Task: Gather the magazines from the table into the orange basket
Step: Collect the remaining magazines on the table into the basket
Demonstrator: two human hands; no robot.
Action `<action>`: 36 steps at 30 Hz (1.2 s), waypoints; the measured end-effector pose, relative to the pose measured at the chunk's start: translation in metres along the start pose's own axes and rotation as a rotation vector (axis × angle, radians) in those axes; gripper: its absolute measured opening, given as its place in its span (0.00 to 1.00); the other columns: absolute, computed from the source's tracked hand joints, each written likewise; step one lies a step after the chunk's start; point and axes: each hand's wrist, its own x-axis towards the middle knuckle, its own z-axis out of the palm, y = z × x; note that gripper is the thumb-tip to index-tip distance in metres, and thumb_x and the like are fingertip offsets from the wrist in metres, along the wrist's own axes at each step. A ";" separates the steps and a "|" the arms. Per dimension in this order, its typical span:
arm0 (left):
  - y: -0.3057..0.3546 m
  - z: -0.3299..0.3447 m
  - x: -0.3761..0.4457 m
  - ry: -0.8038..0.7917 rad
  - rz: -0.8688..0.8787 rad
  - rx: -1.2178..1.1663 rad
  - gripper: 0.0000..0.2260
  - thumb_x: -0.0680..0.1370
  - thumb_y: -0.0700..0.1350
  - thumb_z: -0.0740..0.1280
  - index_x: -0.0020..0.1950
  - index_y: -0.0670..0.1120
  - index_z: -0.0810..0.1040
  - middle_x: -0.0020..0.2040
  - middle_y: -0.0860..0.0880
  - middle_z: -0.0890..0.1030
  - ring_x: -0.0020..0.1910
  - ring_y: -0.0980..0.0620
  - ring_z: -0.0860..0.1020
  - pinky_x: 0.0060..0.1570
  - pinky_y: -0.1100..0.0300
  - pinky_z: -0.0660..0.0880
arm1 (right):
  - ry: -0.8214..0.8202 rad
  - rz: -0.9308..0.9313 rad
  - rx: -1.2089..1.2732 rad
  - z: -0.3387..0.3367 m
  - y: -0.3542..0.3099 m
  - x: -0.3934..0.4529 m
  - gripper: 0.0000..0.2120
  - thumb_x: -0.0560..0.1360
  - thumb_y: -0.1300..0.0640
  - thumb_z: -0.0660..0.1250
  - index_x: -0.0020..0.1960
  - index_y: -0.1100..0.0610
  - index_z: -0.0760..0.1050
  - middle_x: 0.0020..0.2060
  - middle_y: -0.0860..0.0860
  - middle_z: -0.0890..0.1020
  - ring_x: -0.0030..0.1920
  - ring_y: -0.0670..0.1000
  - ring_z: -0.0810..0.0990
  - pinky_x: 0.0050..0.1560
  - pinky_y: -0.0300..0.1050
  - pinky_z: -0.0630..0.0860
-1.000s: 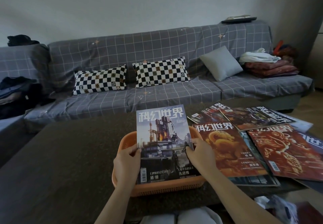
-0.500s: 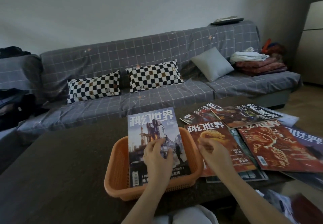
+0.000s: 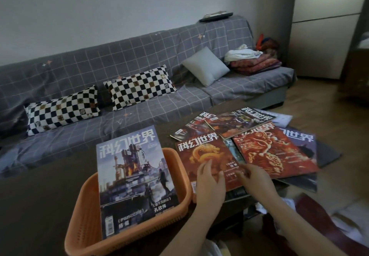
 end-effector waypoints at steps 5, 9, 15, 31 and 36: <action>-0.022 0.017 0.007 -0.006 -0.077 0.001 0.31 0.79 0.51 0.63 0.78 0.52 0.53 0.77 0.50 0.59 0.76 0.51 0.57 0.75 0.52 0.56 | -0.058 -0.033 -0.050 0.001 0.007 0.017 0.11 0.75 0.50 0.66 0.55 0.53 0.78 0.42 0.43 0.80 0.40 0.40 0.76 0.40 0.33 0.71; -0.041 0.026 0.009 -0.009 -0.110 0.234 0.28 0.81 0.54 0.56 0.79 0.50 0.51 0.80 0.48 0.49 0.78 0.49 0.46 0.76 0.52 0.46 | -0.136 0.005 -0.202 0.009 0.003 0.040 0.15 0.75 0.48 0.65 0.58 0.55 0.75 0.52 0.50 0.80 0.58 0.54 0.74 0.60 0.48 0.72; -0.041 0.036 0.019 -0.016 -0.129 0.393 0.27 0.81 0.57 0.54 0.78 0.50 0.54 0.80 0.47 0.48 0.78 0.49 0.43 0.74 0.48 0.42 | -0.173 0.079 -0.322 0.017 -0.007 0.081 0.15 0.75 0.46 0.64 0.50 0.59 0.75 0.41 0.51 0.78 0.45 0.52 0.77 0.47 0.45 0.75; -0.032 0.023 0.012 -0.046 -0.125 0.140 0.28 0.80 0.55 0.59 0.78 0.50 0.55 0.80 0.47 0.44 0.78 0.48 0.43 0.76 0.51 0.45 | -0.130 0.213 0.368 -0.015 -0.001 0.068 0.06 0.78 0.55 0.63 0.55 0.52 0.73 0.47 0.51 0.80 0.42 0.50 0.78 0.38 0.44 0.73; -0.008 0.018 -0.001 -0.005 0.035 0.057 0.28 0.80 0.52 0.61 0.78 0.51 0.55 0.79 0.51 0.43 0.77 0.49 0.54 0.74 0.51 0.59 | -0.077 0.344 0.719 -0.067 0.006 0.034 0.03 0.77 0.55 0.65 0.50 0.49 0.74 0.42 0.56 0.82 0.36 0.55 0.83 0.33 0.45 0.78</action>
